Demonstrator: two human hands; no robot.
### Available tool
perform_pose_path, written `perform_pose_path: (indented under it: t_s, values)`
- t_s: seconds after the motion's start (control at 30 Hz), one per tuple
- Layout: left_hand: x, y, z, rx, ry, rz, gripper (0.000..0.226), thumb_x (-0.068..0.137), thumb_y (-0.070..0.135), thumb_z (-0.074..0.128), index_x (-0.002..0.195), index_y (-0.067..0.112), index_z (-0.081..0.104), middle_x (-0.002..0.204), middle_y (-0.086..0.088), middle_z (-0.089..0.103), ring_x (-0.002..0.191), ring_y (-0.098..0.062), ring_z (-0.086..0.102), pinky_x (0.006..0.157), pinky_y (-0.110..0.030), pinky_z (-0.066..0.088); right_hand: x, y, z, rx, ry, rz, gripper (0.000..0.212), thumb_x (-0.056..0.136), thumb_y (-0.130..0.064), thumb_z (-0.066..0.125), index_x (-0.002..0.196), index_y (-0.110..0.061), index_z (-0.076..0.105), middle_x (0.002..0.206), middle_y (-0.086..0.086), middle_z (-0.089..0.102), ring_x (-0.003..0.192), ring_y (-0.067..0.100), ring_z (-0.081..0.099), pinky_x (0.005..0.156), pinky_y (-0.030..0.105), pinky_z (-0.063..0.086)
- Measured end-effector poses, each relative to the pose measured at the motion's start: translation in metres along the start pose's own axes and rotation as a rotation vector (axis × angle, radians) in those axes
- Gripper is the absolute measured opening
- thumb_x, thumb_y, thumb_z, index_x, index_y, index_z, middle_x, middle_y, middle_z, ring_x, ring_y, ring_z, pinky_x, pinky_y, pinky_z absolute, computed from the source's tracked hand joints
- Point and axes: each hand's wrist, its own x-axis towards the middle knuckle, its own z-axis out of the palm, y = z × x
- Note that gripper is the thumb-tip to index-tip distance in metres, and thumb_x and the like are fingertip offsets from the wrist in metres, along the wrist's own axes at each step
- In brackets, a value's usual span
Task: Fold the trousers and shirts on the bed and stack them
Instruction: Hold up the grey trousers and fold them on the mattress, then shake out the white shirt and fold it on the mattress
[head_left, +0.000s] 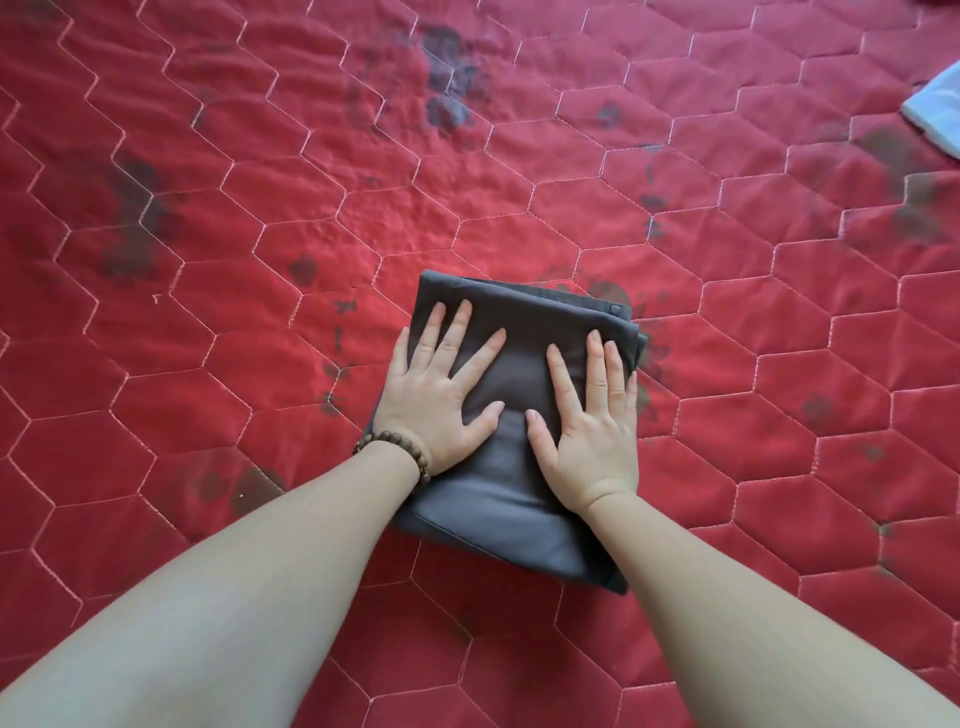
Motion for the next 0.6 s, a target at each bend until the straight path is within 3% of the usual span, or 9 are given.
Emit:
perform_pose_path:
  t_s: [0.1, 0.2, 0.43, 0.6]
  values:
    - [0.000, 0.007, -0.016, 0.039, -0.121, -0.042, 0.073, 0.086, 0.062, 0.036, 0.151, 0.040, 0.012, 0.162, -0.004, -0.004, 0.149, -0.024, -0.002, 0.119, -0.050, 0.005, 0.001, 0.000, -0.016, -0.067, -0.133, 0.002, 0.066, 0.094, -0.056, 0.026, 0.151, -0.036, -0.001, 0.160, 0.004, -0.015, 0.147, 0.018, -0.019, 0.119, 0.044, -0.008]
    - [-0.005, 0.019, -0.046, 0.046, -0.199, -0.106, 0.072, 0.088, 0.063, 0.031, 0.151, 0.040, 0.005, 0.162, -0.002, -0.002, 0.149, -0.019, -0.002, 0.119, -0.049, 0.001, -0.003, -0.001, -0.048, -0.001, -0.204, -0.006, 0.060, 0.100, -0.048, 0.024, 0.152, -0.034, -0.004, 0.161, -0.001, -0.011, 0.146, 0.012, -0.019, 0.119, 0.042, -0.010]
    - [-0.052, 0.071, -0.171, -0.052, -0.204, -0.207, 0.070, 0.091, 0.061, 0.032, 0.152, 0.034, 0.009, 0.162, -0.001, 0.008, 0.149, -0.017, -0.001, 0.119, -0.045, 0.001, -0.058, -0.002, -0.182, 0.087, -0.164, 0.133, 0.056, 0.103, -0.041, 0.025, 0.154, -0.026, 0.007, 0.162, -0.004, 0.001, 0.148, 0.015, -0.010, 0.119, 0.041, -0.006]
    - [-0.089, 0.130, -0.249, -0.093, -0.250, -0.069, 0.074, 0.093, 0.058, 0.032, 0.154, 0.024, 0.007, 0.162, 0.001, 0.008, 0.149, -0.013, -0.001, 0.120, -0.042, 0.002, -0.127, -0.002, -0.274, 0.106, -0.058, 0.281, 0.054, 0.102, -0.041, 0.029, 0.152, -0.025, 0.020, 0.162, -0.002, 0.010, 0.149, 0.016, -0.006, 0.120, 0.042, -0.004]
